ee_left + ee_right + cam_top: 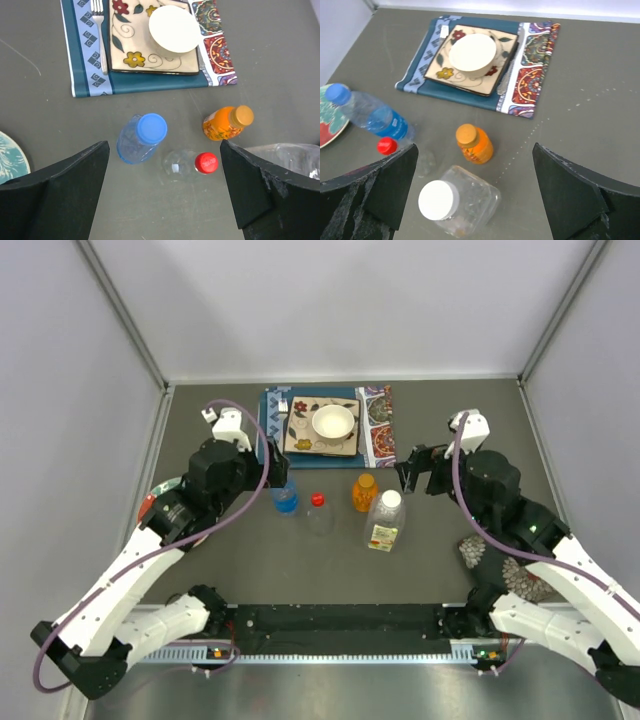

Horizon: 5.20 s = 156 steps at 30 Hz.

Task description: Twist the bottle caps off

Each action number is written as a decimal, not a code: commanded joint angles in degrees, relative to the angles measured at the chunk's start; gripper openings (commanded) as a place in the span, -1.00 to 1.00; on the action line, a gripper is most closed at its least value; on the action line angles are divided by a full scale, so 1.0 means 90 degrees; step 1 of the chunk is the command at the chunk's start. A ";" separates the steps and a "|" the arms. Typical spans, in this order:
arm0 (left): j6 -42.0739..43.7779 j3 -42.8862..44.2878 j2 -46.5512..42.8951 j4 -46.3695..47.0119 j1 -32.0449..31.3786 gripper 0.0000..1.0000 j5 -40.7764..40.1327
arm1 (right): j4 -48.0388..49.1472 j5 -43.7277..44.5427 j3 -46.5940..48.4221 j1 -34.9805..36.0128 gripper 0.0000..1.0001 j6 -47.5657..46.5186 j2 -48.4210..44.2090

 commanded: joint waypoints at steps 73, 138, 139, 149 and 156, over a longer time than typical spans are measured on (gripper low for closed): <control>-0.0506 -0.0546 -0.0949 0.4719 0.0100 0.97 0.7047 | 0.0371 -0.5956 0.1175 0.1100 -1.00 -0.1649 -0.1234; -0.1786 -0.1786 -0.0490 0.6800 -0.0242 0.97 0.9171 | 0.3457 -0.8635 0.2709 0.0700 -1.00 -0.0008 0.1608; -0.1825 -0.1815 -0.0509 0.6878 -0.0252 0.97 0.9162 | 0.3515 -0.8537 0.2621 0.0700 -1.00 0.0002 0.1598; -0.1816 -0.1971 -0.0861 0.7299 -0.0262 0.97 0.8517 | 0.5497 -0.7414 0.1459 0.0632 -1.00 0.0948 0.1325; -0.1757 -0.2108 -0.0792 0.7357 -0.0271 0.97 0.8507 | 0.7010 -0.7062 0.0630 0.0553 -1.00 0.1748 0.1168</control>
